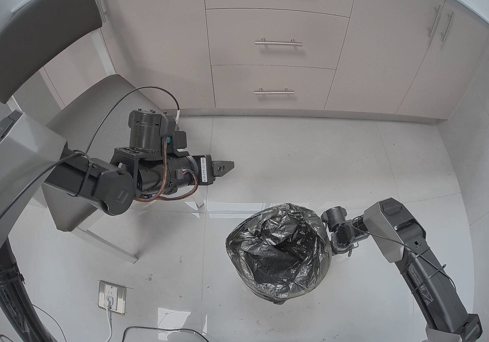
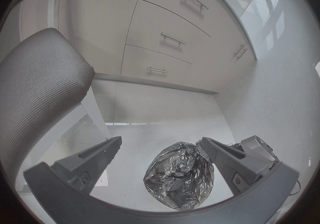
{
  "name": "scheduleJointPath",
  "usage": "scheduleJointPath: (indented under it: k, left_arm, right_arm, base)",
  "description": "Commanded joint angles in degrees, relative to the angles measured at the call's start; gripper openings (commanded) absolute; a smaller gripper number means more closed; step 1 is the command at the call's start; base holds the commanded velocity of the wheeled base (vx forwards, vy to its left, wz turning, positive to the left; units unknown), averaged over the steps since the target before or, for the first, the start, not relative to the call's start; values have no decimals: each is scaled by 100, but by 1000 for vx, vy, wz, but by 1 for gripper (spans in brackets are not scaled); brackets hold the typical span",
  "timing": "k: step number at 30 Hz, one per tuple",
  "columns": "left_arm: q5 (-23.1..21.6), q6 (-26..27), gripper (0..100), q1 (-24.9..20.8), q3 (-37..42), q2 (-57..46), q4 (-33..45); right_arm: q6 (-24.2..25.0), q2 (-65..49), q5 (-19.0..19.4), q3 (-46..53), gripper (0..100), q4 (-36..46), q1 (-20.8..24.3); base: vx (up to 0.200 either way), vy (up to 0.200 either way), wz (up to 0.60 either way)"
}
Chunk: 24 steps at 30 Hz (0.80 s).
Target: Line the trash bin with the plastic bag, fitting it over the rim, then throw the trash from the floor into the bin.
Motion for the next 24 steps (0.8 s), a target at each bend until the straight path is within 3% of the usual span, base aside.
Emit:
scheduleJointPath:
  k: [1,9,16,24]
  left_arm:
    - [-2,5,100,1,2,13,-10]
    - [-2,5,100,1,2,-5,-10]
    - [-2,-13,100,1,46,-67,-10]
    - [-2,-13,100,10,178,-444,-10]
  right_arm:
    - [28,2,1,1,0,0,10]
    - [36,2,1,1,0,70,-8]
    - [-8,2,-8,1,0,1133,-16]
    - [80,-937,-8,1,0,1142,-131]
  base:
    - [0,0,0]
    - [0,0,0]
    - [0,0,0]
    - [0,0,0]
